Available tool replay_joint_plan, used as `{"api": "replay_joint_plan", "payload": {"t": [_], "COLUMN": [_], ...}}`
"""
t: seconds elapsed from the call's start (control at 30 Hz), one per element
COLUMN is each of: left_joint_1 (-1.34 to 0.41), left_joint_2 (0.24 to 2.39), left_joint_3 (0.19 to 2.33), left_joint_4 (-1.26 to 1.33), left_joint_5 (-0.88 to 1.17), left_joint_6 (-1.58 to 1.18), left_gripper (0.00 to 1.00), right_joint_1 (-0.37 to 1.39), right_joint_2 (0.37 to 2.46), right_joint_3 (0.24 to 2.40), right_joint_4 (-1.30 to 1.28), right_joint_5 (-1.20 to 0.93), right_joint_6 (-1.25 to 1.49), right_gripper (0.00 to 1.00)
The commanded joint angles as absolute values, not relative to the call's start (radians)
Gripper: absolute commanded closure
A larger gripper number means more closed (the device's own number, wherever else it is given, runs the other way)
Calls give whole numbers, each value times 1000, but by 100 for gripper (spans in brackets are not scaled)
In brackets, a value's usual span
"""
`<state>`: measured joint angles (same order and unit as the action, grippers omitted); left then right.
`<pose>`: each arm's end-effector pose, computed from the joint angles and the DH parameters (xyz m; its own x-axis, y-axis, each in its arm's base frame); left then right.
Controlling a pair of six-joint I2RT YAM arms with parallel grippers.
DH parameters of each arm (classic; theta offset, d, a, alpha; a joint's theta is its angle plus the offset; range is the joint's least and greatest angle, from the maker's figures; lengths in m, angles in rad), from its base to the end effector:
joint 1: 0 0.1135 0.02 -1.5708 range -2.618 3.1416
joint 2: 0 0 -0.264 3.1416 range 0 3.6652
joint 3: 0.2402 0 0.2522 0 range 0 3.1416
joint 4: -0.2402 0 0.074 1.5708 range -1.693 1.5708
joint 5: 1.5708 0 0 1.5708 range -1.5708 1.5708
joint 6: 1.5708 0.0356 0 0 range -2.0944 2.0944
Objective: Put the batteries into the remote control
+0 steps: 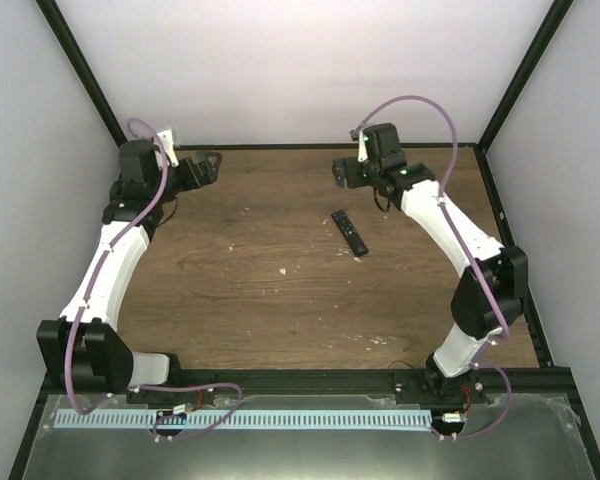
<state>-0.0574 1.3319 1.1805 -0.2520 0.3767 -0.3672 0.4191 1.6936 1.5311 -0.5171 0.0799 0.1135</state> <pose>0.3060 -0.0307 0.3503 -0.5062 -0.3053 -0.8066 0.2244 0.8564 -0.4650 0.3564 0.1557 0.3263 -0.6099 -0.1481 -0.7785 -0.2817 0.9588 0.0383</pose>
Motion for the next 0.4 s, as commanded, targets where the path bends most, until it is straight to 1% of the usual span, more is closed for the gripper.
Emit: {"api": "replay_joint_plan", "payload": {"t": [0.0, 0.23, 0.37], "left_joint_1": [-52, -51, -50], "left_joint_2": [1324, 1326, 1336], "left_joint_3": [1255, 1290, 1314], "left_joint_4": [-324, -320, -345], "left_joint_5": [300, 277, 249], "left_joint_6": [-341, -375, -363], "left_gripper": [0, 0, 0], "right_joint_1": [354, 224, 188], "right_joint_2": [1637, 1624, 1622], "right_joint_3": [1619, 1675, 1679], "right_joint_4": [-425, -427, -443], "right_joint_5": [63, 39, 37], "right_joint_6": [99, 91, 89], "right_gripper": [0, 0, 0]}}
